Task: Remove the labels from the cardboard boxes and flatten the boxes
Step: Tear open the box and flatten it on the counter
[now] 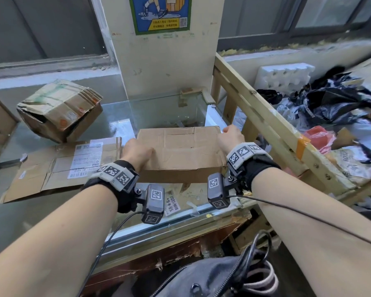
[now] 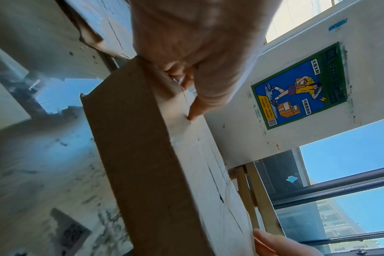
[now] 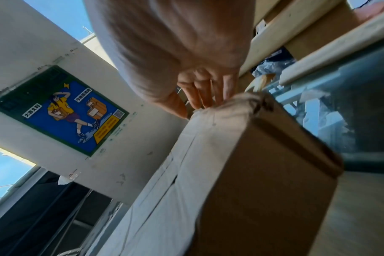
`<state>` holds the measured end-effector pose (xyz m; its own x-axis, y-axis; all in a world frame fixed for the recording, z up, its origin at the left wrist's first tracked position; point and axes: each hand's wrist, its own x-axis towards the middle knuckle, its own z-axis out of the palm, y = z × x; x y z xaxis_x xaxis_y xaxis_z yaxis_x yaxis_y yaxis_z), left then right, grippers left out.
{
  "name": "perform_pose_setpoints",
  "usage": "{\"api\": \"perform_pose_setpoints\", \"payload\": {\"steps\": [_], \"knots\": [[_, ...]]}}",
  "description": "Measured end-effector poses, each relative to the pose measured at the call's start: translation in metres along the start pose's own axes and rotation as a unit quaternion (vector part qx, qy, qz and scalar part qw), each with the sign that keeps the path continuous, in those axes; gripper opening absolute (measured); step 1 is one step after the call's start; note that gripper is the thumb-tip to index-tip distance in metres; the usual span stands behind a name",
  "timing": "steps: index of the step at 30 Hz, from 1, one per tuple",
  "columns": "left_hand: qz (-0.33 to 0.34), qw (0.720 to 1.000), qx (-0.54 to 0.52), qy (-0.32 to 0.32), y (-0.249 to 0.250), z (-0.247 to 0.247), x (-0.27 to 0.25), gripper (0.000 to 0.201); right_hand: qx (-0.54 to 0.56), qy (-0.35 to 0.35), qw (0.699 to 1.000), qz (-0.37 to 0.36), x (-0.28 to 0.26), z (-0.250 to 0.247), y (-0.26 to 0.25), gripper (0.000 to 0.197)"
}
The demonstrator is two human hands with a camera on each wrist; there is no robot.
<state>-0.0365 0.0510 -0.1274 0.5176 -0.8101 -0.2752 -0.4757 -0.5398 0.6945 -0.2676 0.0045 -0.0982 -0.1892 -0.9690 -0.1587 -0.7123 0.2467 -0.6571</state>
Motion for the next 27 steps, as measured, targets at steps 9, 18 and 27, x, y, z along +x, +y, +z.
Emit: {"api": "perform_pose_setpoints", "payload": {"steps": [9,18,27], "knots": [[0.033,0.986,-0.152,0.06,-0.009,-0.011,-0.009,0.063,0.061,0.008,0.998,0.009,-0.007,0.009,-0.017,0.037],[0.11,0.975,-0.19,0.039,-0.007,-0.021,-0.011,0.071,0.083,0.071,0.994,0.017,-0.002,-0.003,-0.016,0.037],[0.11,0.986,-0.117,0.054,-0.003,-0.024,-0.006,0.036,0.192,0.061,0.979,-0.037,-0.002,-0.012,-0.023,0.046]]}}
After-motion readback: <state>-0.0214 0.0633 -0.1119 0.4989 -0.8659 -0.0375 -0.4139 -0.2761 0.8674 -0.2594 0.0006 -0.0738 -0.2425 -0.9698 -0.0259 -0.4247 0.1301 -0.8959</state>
